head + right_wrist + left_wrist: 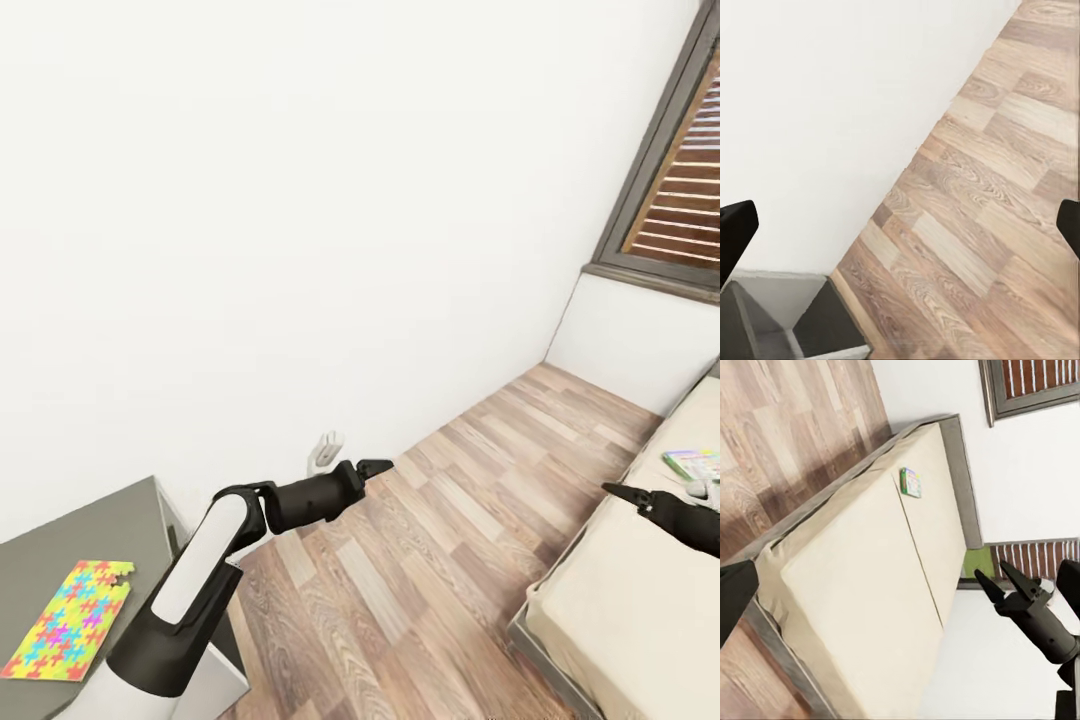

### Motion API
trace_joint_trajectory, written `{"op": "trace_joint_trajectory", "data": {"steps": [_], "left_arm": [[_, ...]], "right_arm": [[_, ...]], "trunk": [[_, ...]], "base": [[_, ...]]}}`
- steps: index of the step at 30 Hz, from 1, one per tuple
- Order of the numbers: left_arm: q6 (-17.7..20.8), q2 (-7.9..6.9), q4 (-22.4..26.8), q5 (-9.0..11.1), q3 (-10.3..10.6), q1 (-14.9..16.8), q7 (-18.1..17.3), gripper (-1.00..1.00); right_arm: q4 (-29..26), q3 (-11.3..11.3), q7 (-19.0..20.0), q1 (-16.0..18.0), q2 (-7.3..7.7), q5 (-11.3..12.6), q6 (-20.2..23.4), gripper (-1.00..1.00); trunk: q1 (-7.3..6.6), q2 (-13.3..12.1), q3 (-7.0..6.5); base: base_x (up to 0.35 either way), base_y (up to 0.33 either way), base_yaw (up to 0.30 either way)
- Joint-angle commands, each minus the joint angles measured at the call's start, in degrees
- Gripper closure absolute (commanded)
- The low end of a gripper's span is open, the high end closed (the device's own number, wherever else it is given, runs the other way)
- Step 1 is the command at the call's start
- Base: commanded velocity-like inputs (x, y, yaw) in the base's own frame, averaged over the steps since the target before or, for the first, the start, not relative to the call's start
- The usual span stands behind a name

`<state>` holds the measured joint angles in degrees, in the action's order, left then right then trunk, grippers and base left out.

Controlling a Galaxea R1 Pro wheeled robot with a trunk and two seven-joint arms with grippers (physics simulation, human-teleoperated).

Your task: Put all the toys in the child's room - the three board games (two on the bed and one on the table), the two jigsaw puzzles on the table, and the tennis ball on the table - inside the toy box on the table in the child's room.

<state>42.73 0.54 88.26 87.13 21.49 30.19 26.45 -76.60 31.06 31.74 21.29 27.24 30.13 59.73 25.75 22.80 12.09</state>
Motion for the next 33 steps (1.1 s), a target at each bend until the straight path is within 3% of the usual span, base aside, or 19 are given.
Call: {"op": "trace_joint_trajectory", "data": {"steps": [1,3,6,9,11,12,14,15,17,18,20,26,33], "left_arm": [[0.02,-0.15,0.00,0.44,-0.03,-0.76,0.58,-1.00],[-0.06,-0.28,-0.11,0.07,-0.03,-1.55,0.52,-1.00],[-0.83,-0.41,-0.85,-2.45,0.01,-3.36,0.26,-1.00],[-1.30,-0.33,-1.27,-3.56,0.07,-3.75,0.19,-1.00],[-2.40,-0.17,-2.28,-5.75,0.30,-4.32,0.09,-1.00],[-2.40,-0.17,-2.28,-5.75,0.30,-4.32,0.09,-1.00],[-3.57,0.00,-3.51,-7.43,0.53,-4.68,0.03,-1.00],[-3.57,0.00,-3.51,-7.43,0.53,-4.68,0.03,-1.00],[-4.64,0.17,-5.12,-8.53,0.70,-4.91,-0.03,-1.00],[-4.64,0.17,-5.12,-8.53,0.70,-4.91,-0.03,-1.00],[-5.49,0.36,-6.89,-9.25,0.83,-5.05,-0.08,-1.00],[-6.42,0.82,-9.70,-10.11,0.96,-5.21,-0.26,-1.00],[-6.79,1.03,-10.99,-10.44,1.01,-5.27,-0.36,-1.00]], "right_arm": [[2.05,-0.24,0.47,0.43,0.19,-0.71,0.18,-1.00],[4.04,-0.53,0.41,0.73,0.36,-1.14,0.06,-1.00],[9.91,-1.15,0.27,1.39,0.78,-4.00,-1.01,-1.00],[11.64,-1.28,0.28,1.53,0.87,-5.48,-1.77,-1.00],[14.34,-1.51,0.35,1.72,0.98,-8.95,-3.48,-1.00],[14.34,-1.51,0.35,1.72,0.98,-8.95,-3.48,-1.00],[16.16,-1.76,0.41,1.82,0.86,-12.71,-4.88,-1.00],[16.16,-1.76,0.41,1.82,0.86,-12.71,-4.88,-1.00],[17.45,-2.34,0.47,1.84,0.60,-16.20,-5.91,-1.00],[17.45,-2.34,0.47,1.84,0.60,-16.20,-5.91,-1.00],[18.27,-3.54,0.52,1.83,0.28,-18.94,-6.58,-1.00],[19.12,-6.74,0.57,1.83,-0.29,-21.85,-7.24,-1.00],[19.36,-8.50,0.69,1.81,-0.58,-22.95,-7.46,-1.00]], "trunk": [[0.04,0.12,0.06],[0.04,0.12,-0.06],[0.04,0.12,-0.23],[0.04,0.12,-0.40],[0.04,0.12,-0.51],[0.04,0.12,-0.57],[0.04,0.12,-0.68],[0.04,0.12,-0.74],[0.04,0.12,-0.85],[0.04,0.12,-0.90],[0.04,0.12,-1.01],[0.04,0.12,-1.34],[0.04,0.12,-1.72]], "base": [[0.000,0.000,-0.240],[0.000,0.000,-0.240],[0.000,0.000,-0.240],[0.000,0.000,-0.240],[0.000,0.000,-0.242],[0.000,0.000,-0.243],[0.000,0.000,-0.244],[0.000,0.000,-0.245],[0.000,0.000,-0.246],[0.000,0.000,-0.247],[0.000,0.000,-0.248],[0.000,0.000,-0.249],[0.000,0.000,-0.249]]}}
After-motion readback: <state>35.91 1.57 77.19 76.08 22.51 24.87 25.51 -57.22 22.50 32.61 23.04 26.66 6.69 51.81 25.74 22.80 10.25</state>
